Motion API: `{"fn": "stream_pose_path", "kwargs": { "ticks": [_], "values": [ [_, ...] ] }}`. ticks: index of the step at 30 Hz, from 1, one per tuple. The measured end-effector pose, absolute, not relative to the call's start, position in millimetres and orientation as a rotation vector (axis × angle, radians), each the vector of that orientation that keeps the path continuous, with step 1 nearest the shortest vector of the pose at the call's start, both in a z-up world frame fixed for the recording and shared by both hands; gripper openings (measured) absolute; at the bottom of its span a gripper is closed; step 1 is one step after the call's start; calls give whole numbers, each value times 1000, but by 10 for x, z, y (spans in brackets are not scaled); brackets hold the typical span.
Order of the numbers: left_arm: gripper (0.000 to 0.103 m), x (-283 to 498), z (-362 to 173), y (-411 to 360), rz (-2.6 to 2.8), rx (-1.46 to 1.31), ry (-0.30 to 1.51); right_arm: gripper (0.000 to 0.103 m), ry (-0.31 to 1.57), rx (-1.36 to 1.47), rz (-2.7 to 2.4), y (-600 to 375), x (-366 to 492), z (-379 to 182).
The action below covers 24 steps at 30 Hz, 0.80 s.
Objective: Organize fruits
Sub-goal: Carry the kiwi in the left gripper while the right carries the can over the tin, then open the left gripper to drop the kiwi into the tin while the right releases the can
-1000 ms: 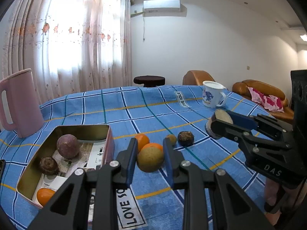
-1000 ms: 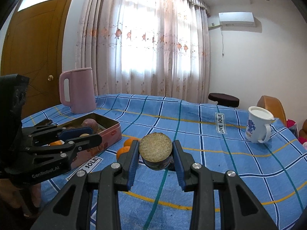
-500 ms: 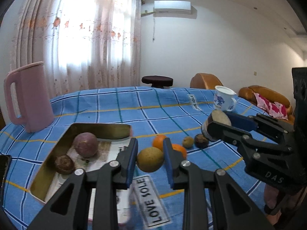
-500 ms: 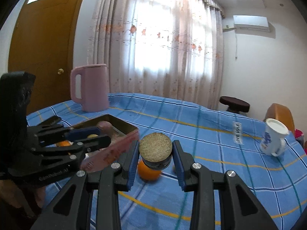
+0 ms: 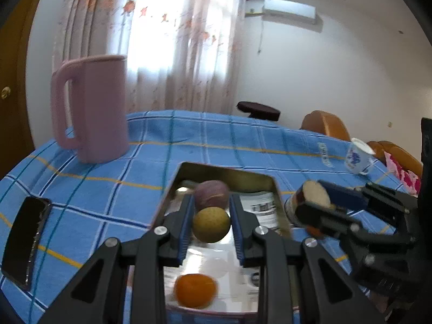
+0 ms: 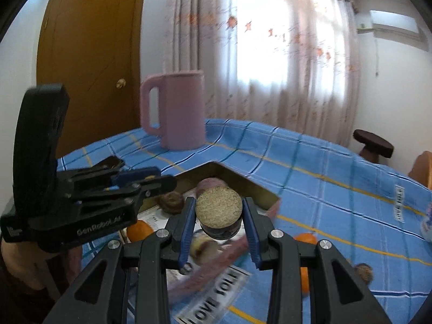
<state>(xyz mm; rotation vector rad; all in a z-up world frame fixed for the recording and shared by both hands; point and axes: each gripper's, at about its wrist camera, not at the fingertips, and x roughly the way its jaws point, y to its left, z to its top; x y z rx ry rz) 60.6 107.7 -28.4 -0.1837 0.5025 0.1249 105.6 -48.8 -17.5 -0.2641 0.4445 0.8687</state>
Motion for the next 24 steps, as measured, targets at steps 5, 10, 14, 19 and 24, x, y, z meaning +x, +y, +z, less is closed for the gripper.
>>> {"fn": "stream_pose_path", "kwargs": {
  "ticks": [5,10,14,19,24],
  "values": [
    [28,601,-391,1245,148,-207,535,37,501,-280,916,-212,1053,-341],
    [28,598,-436,1294,156,-217,554,37,529,-326,937,-47,987,-444],
    [29,621,-462,1296,160,-211,569,37,556,-351,942,21,979,-499],
    [49,612,-460,1282,172,-208,566,45,576,-359,962,29,964,-526],
    [75,531,-406,1226,177,-207,530,55,533,-321,932,-210,937,-434]
  ]
}}
